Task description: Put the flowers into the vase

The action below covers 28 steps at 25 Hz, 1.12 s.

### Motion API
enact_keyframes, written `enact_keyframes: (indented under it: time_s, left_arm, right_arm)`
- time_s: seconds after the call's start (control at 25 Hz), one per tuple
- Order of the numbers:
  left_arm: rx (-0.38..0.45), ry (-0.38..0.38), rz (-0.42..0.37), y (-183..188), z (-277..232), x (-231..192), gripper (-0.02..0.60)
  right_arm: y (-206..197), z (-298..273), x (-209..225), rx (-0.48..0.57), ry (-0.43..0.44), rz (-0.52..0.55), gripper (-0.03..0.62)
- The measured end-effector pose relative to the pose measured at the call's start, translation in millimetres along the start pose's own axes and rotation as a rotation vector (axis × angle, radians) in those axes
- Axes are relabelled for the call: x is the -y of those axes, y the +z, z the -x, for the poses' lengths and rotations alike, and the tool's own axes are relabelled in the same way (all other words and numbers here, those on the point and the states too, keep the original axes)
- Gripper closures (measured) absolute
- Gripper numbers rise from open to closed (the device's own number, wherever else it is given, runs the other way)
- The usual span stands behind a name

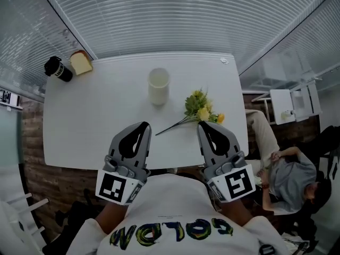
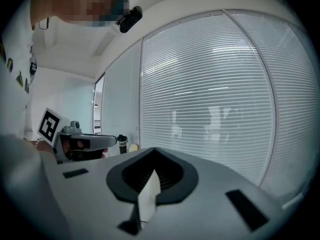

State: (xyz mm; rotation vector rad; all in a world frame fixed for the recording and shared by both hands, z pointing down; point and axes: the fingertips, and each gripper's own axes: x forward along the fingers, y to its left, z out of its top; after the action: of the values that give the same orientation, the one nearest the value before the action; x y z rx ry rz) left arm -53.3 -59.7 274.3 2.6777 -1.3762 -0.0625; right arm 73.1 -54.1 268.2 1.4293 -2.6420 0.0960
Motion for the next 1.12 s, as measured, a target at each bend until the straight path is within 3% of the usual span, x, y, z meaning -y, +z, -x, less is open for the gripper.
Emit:
enact_keyframes:
  time_s: [0.52, 0.92, 1.12]
  left_arm:
    - [-0.034, -0.098, 0.020, -1, -27, -65, 0.565]
    - [-0.066, -0.125, 0.032, -17, -55, -46, 0.565]
    - [-0.077, -0.150, 0.026, -33, -74, -34, 0.565]
  right_arm:
    - [5, -70, -9, -0.031, -0.053, -0.019, 0.584]
    - [-10, -70, 20, -0.064, -0.046, -0.047, 0.585]
    - [-31, -70, 50, -0.079, -0.062, -0.204, 0.583]
